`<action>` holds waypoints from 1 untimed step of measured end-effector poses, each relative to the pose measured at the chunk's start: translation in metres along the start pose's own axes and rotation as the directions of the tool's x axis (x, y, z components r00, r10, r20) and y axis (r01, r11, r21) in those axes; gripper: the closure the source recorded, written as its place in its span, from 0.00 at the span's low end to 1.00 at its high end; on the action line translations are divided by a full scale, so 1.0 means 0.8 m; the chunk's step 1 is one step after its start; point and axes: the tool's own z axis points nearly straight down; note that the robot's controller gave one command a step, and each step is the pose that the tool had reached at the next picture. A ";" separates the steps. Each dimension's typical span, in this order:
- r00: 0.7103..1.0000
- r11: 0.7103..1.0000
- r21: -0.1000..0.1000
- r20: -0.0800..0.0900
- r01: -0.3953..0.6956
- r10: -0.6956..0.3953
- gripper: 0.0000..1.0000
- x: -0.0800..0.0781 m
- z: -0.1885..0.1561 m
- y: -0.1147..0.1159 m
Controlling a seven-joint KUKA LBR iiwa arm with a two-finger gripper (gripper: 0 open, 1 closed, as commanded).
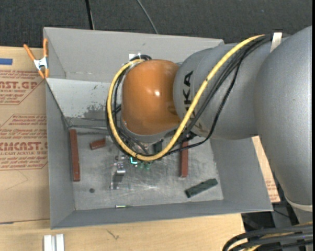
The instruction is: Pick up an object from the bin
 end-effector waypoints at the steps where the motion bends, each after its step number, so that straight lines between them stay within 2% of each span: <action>1: 1.000 1.000 -0.001 0.007 -0.002 0.002 0.00 -0.003 -0.005 -0.001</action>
Offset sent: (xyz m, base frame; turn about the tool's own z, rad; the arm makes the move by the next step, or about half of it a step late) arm 0.0611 -0.0783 -0.0303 0.0310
